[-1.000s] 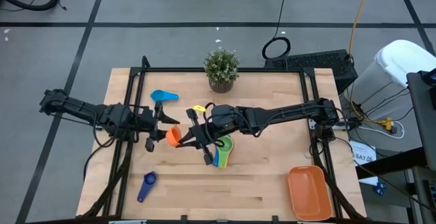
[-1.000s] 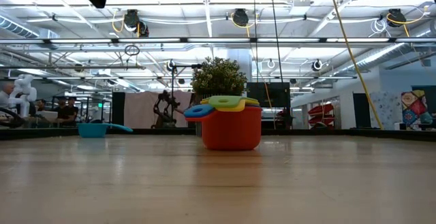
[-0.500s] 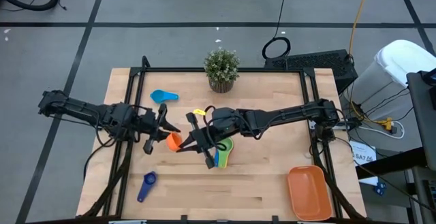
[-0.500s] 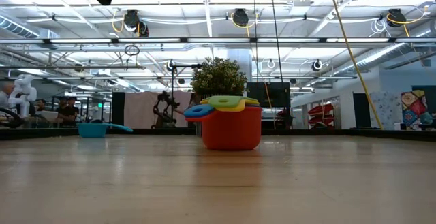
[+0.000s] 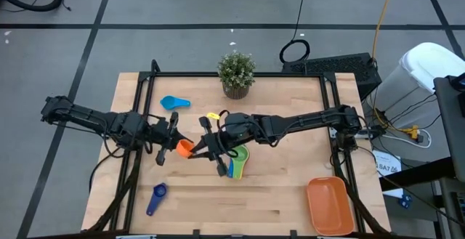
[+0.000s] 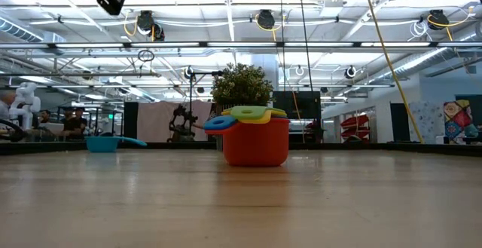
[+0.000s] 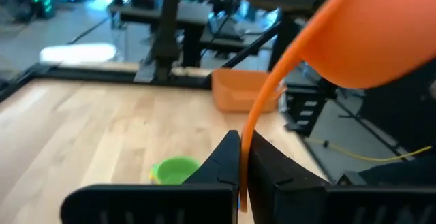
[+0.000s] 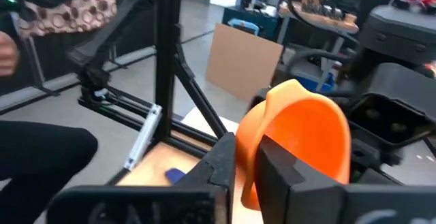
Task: Nest measuring cups in basket
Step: Stack the orange measuring cup on top of the light blue measuring cup
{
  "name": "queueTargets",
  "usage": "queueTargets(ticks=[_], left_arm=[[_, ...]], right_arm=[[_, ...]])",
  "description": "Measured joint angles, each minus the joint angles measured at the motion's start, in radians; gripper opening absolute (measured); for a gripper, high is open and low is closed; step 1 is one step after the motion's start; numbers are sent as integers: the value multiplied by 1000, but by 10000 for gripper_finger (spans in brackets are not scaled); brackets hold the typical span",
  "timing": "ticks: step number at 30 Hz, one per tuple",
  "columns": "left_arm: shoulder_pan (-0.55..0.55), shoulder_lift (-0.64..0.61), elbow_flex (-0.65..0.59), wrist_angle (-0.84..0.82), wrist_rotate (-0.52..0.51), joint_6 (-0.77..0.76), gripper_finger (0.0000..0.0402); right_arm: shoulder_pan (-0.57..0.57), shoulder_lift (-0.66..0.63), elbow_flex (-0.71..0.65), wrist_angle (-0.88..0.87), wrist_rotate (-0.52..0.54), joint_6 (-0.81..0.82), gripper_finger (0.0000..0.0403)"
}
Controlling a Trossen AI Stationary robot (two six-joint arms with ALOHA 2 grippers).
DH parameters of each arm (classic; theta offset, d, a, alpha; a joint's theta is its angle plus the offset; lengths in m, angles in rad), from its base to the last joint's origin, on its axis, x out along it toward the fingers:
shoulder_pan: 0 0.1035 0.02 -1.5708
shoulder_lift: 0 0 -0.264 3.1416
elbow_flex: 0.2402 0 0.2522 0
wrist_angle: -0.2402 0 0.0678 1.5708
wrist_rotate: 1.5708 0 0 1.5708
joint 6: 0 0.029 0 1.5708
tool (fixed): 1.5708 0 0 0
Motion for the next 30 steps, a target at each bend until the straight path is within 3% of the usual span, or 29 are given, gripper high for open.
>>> queueTargets(ticks=[7,14,30], left_arm=[[0,0,3,-110,-122,-73,5],[1,2,3,-125,-132,-81,4],[3,-15,-1,-212,-199,-143,4]], right_arm=[[-16,3,-1,-16,17,4,77],[-30,3,-1,-33,12,19,114],[-30,-65,0,-165,25,-91,155]])
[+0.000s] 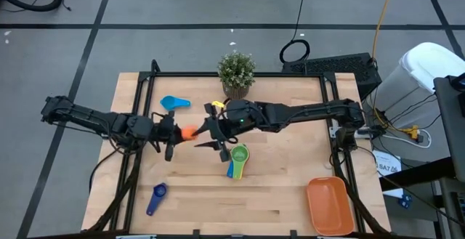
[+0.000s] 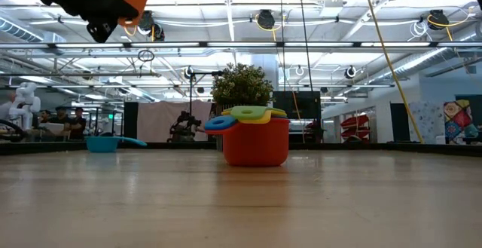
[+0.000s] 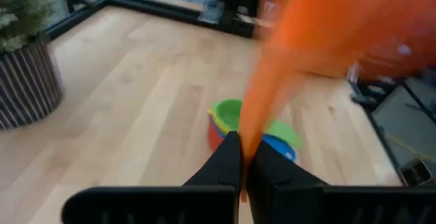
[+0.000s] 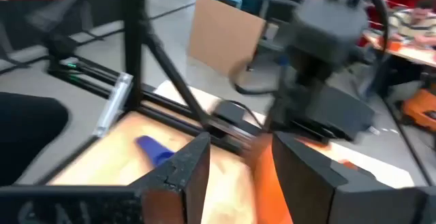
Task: Nest measuring cups in basket
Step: Stack the orange measuring cup on top of the light blue measuring cup
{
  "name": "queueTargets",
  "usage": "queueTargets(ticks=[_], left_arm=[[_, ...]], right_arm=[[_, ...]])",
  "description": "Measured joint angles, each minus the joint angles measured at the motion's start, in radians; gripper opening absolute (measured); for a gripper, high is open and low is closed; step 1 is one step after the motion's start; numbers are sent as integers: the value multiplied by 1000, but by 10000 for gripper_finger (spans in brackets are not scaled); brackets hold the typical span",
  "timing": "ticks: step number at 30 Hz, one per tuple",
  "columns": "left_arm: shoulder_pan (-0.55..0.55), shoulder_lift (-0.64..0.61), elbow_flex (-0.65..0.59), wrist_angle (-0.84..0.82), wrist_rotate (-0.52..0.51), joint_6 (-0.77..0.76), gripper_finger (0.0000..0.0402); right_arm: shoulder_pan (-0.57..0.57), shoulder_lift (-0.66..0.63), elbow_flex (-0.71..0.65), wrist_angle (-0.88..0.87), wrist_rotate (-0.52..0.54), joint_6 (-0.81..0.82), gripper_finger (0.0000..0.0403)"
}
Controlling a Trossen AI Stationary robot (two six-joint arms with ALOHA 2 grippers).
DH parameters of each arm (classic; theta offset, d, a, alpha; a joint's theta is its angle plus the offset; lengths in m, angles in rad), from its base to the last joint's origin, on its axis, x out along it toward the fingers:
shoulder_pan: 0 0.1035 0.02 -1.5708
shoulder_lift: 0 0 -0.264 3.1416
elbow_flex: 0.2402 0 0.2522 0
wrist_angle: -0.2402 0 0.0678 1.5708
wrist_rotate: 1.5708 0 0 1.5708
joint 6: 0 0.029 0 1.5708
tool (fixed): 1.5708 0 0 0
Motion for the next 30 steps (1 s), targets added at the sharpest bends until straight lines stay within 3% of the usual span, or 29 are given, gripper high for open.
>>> queueTargets(ticks=[9,13,17,22,30], left_arm=[[-1,-94,0,-110,-72,-44,4],[-1,-114,3,-237,-151,-106,4],[-1,-97,40,-497,-257,-272,4],[-1,-3,127,-834,-294,-502,4],[-1,280,317,-1235,-342,-607,4]], right_arm=[[13,-111,2,-367,298,-7,177],[18,-144,2,-479,355,44,178],[29,-160,1,-558,355,95,178],[45,-161,0,-611,355,110,178],[48,-163,-43,-589,358,126,178]])
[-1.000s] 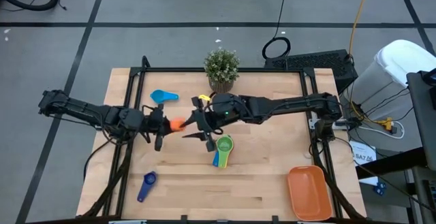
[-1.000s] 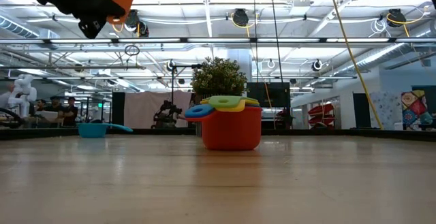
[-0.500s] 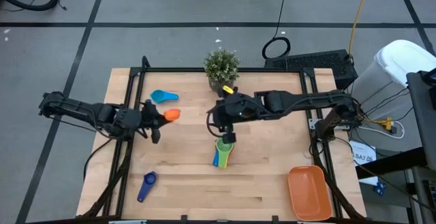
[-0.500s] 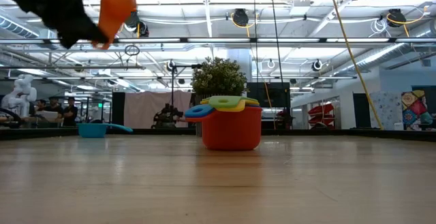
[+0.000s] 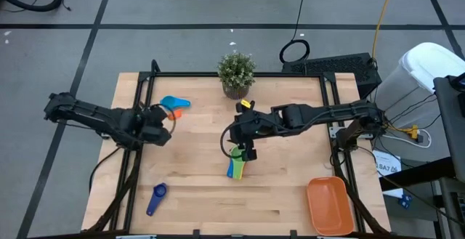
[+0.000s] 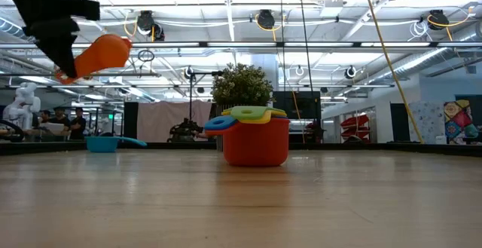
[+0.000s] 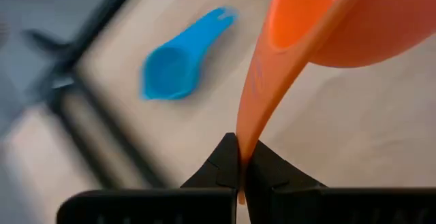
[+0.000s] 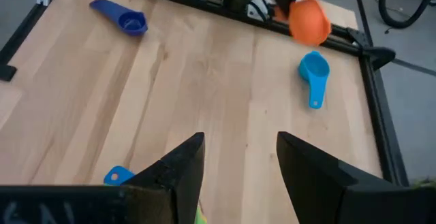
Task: Nest measuring cups in basket
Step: Stack the orange measuring cup on top of the light blue measuring cup
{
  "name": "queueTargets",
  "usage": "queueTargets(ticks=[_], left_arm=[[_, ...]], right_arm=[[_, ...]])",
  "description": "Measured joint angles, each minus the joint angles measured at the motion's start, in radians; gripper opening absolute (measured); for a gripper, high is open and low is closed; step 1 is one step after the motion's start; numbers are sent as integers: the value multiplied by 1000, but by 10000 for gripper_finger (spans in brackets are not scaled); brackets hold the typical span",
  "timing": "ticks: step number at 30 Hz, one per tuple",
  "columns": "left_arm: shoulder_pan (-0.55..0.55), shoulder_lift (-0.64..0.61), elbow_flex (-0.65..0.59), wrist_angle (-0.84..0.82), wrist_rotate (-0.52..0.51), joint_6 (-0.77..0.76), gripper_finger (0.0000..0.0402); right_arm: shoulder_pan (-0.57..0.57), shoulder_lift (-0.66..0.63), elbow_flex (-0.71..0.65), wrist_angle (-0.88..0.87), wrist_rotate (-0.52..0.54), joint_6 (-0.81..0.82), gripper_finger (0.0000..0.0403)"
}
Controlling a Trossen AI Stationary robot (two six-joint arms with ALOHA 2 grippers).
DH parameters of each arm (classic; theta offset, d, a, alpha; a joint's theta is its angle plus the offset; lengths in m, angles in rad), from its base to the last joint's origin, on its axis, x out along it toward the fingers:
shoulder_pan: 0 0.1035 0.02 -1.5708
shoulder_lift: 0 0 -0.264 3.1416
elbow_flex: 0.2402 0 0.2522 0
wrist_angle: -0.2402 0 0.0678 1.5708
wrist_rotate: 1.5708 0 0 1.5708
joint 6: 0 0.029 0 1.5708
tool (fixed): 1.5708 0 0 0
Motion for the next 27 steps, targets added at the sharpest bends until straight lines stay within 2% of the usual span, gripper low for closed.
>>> queueTargets(ticks=[4,15,20,27], left_arm=[[18,147,26,-190,-8,-105,4],[141,427,-45,-182,-12,-128,5],[196,503,-45,-180,-21,-135,7],[269,521,-41,-187,-17,-132,5]], right_arm=[[2,-2,-33,-2,0,4,178],[47,-36,-62,-10,-1,0,178],[101,-102,-62,-5,-2,2,178],[208,-210,-62,-3,-4,51,178]])
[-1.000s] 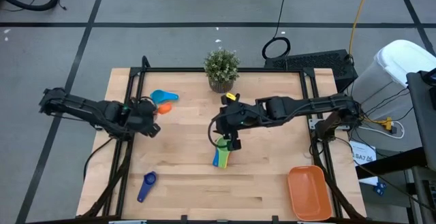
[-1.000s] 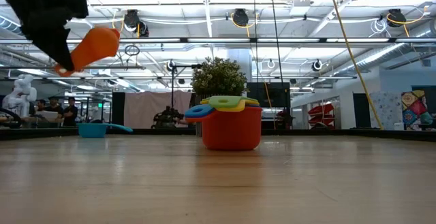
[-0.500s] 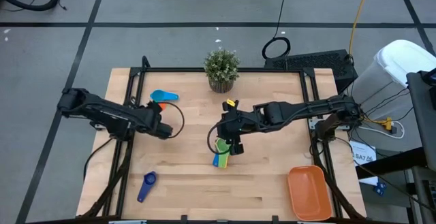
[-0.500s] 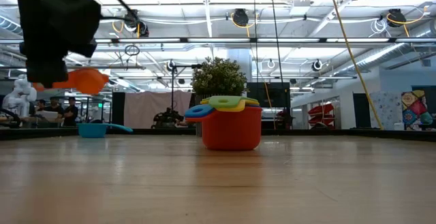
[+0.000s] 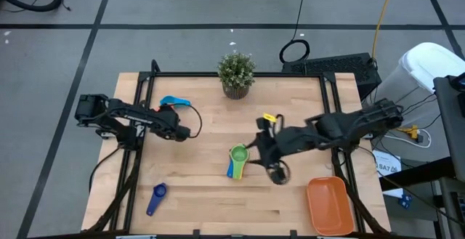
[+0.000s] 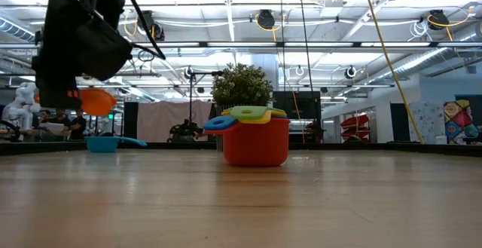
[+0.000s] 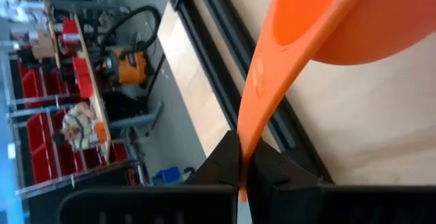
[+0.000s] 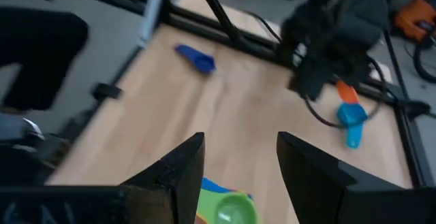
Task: Nest measuring cups in basket
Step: Stack the orange measuring cup on top of the light blue measuring cup
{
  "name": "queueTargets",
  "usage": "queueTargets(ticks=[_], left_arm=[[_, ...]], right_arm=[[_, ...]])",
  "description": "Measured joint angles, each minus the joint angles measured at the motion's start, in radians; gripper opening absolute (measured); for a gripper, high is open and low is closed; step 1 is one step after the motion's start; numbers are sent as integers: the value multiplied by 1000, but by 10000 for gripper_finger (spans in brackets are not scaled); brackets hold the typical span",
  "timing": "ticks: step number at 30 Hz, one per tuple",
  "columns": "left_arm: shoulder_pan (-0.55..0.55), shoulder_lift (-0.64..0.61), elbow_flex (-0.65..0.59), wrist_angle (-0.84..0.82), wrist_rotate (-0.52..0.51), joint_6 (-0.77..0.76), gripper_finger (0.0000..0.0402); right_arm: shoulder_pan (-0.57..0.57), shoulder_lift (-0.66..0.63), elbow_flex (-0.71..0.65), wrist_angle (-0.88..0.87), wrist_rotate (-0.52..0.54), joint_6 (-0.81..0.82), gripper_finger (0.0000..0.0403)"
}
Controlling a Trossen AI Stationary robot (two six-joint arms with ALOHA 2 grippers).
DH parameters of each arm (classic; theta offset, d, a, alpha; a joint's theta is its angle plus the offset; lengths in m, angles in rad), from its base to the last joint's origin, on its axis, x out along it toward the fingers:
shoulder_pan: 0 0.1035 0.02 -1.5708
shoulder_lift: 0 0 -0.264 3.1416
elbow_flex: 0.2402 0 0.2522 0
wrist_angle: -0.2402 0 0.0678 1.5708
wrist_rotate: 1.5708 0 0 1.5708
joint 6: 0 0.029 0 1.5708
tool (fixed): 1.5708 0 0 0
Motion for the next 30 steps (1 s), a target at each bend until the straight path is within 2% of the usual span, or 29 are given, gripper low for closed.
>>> queueTargets(ticks=[8,14,21,30], left_arm=[[152,18,-1,2,13,46,4],[228,106,-2,7,32,96,4],[272,221,5,56,33,141,6],[327,224,18,54,30,170,5]], right_arm=[[156,-69,0,11,5,50,178],[266,-105,-48,23,89,63,178],[345,-179,-174,36,204,97,178],[372,-316,-356,160,213,137,178]])
